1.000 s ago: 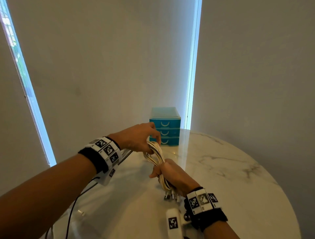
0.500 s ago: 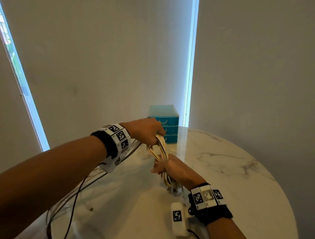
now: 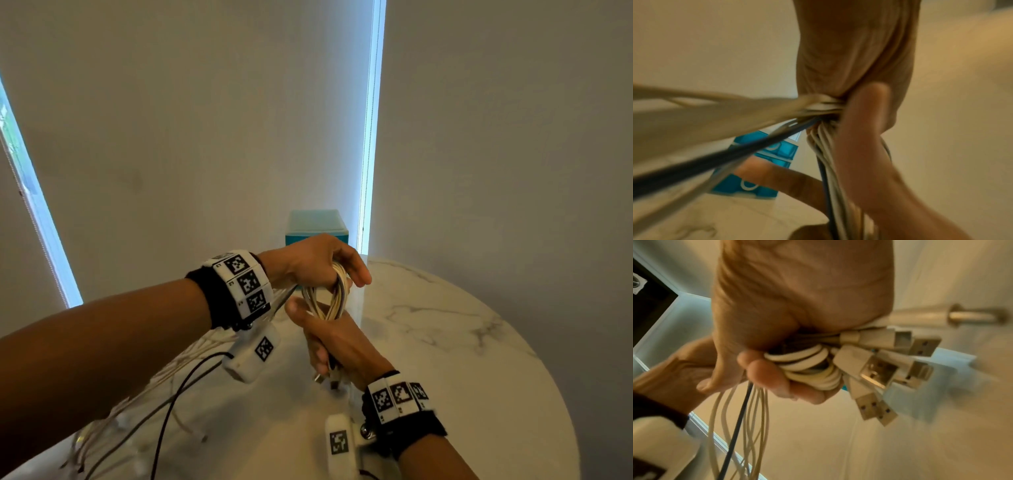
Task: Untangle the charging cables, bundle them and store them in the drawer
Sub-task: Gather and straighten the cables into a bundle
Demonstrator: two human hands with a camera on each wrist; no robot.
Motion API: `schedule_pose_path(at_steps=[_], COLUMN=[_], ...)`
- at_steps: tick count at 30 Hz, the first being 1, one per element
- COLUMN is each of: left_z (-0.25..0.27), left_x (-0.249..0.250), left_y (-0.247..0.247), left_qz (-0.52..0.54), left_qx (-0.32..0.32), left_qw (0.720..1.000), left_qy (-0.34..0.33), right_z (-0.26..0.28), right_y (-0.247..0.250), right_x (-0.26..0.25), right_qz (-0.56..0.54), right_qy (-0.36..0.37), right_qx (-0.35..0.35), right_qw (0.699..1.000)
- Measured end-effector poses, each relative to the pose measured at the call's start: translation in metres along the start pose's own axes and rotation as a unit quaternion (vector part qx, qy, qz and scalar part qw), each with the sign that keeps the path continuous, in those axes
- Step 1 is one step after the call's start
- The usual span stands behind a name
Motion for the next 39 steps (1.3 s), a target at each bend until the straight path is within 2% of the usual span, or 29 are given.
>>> schedule_pose_path(at_steps=[3, 8, 14, 19, 21, 22, 24, 28, 30, 33, 35, 37, 38, 39], left_z=[-0.001, 0.002, 0.005, 0.005, 0.007, 0.008, 0.009, 0.012, 0.014, 0.018, 0.020, 0.019, 0.017, 0.015], left_x=[0.010, 0.019, 0.033, 0.041, 0.042, 0.041, 0.039, 0.041, 0.045, 0.051, 0.058, 0.062, 0.062, 0.061], left_y=[-0.010, -0.018, -0.026, -0.029, -0.029, -0.028, -0.023, -0.003, 0.000, -0.012, -0.018, -0.020, -0.020, -0.019], left_qz=[0.013, 0.020, 0.002, -0.033, -0.075, -0.107, -0.201, -0.396, -0.480, -0.620, -0.659, -0.657, -0.639, -0.603], left_qx=[0.009, 0.024, 0.036, 0.051, 0.060, 0.063, 0.058, 0.105, 0.118, 0.079, 0.073, 0.077, 0.085, 0.103], left_qw=[1.000, 0.999, 0.999, 0.998, 0.994, 0.989, 0.971, 0.898, 0.854, 0.765, 0.727, 0.724, 0.738, 0.764], left_qy=[0.007, 0.012, -0.002, -0.027, -0.054, -0.078, -0.119, -0.159, -0.164, -0.157, -0.180, -0.195, -0.198, -0.207], right_z=[-0.002, 0.001, 0.003, 0.008, 0.001, -0.003, -0.006, 0.002, 0.002, -0.001, 0.000, 0.000, 0.000, 0.000], right_y=[-0.007, -0.011, -0.007, -0.001, -0.001, -0.002, 0.001, 0.007, 0.007, 0.007, 0.008, 0.011, 0.013, 0.015], right_x=[0.004, 0.003, -0.001, -0.008, -0.004, -0.002, 0.001, -0.008, -0.007, -0.003, -0.001, -0.004, -0.005, -0.006], right_qz=[-0.026, -0.060, -0.013, 0.005, 0.040, 0.068, 0.094, 0.066, 0.084, 0.130, 0.147, 0.144, 0.134, 0.122], right_qy=[0.008, 0.036, 0.028, 0.064, 0.039, 0.006, -0.027, 0.040, 0.038, 0.002, -0.018, -0.013, 0.002, 0.023], right_qx=[0.034, 0.048, 0.136, 0.142, 0.149, 0.157, 0.179, 0.202, 0.182, 0.129, 0.112, 0.118, 0.127, 0.141], right_qw=[0.999, 0.996, 0.990, 0.988, 0.987, 0.985, 0.979, 0.976, 0.979, 0.983, 0.983, 0.982, 0.983, 0.982])
Point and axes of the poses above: each hand's wrist, its own z-axis away from the middle knuckle, its own y-axis out of the back of the hand, x = y × z, the point moved 2 cm from there along -z, towards the middle knuckle, and after that the axes turned 10 degrees about y, right-handed, at the moved point
